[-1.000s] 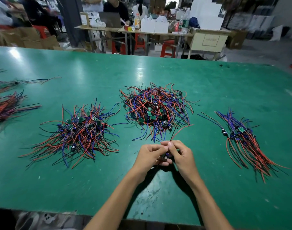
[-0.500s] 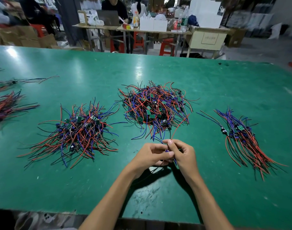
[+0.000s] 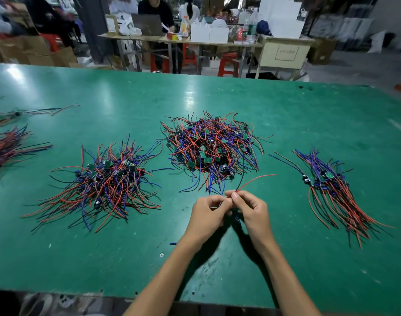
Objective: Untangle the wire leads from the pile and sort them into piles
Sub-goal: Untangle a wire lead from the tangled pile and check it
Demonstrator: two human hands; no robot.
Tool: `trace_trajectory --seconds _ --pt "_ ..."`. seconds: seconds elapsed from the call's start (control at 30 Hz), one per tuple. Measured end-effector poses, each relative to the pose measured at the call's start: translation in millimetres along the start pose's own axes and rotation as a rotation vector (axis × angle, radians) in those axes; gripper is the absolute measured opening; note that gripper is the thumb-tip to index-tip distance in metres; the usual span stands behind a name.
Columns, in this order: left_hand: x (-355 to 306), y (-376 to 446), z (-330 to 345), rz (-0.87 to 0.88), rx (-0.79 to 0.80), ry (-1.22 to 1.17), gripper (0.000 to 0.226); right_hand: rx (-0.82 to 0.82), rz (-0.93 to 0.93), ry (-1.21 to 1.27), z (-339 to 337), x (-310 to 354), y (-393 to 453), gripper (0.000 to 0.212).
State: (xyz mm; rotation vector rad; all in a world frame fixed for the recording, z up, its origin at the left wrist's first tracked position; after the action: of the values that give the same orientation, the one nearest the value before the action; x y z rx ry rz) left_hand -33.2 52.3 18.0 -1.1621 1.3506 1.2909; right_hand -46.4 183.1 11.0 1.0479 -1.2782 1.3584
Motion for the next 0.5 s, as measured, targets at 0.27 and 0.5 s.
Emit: trace_trajectory --seconds 0.27,0.5 --pt "4.1 -5.8 3.7 0.138 -0.074 0.139 0.017 -0.049 -0.036 -0.089 -0.8 -3.9 2.4 0.026" --pt "-1.3 2.9 1.7 -0.233 0.032 -0.249 0.046 0.022 0.000 0.065 -0.7 1.6 -0.1 0.025"
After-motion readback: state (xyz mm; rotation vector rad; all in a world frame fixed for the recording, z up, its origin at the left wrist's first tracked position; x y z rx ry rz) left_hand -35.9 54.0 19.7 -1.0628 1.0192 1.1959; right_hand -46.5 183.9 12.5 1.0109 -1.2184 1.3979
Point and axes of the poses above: each hand's wrist, its own y-axis towards the middle knuckle, its own z-axis out of the palm, x = y × z, the point moved 4 cm from there along y, towards the middle knuckle, and after that the axes turned 14 degrees about z, right-handed, at the moved point
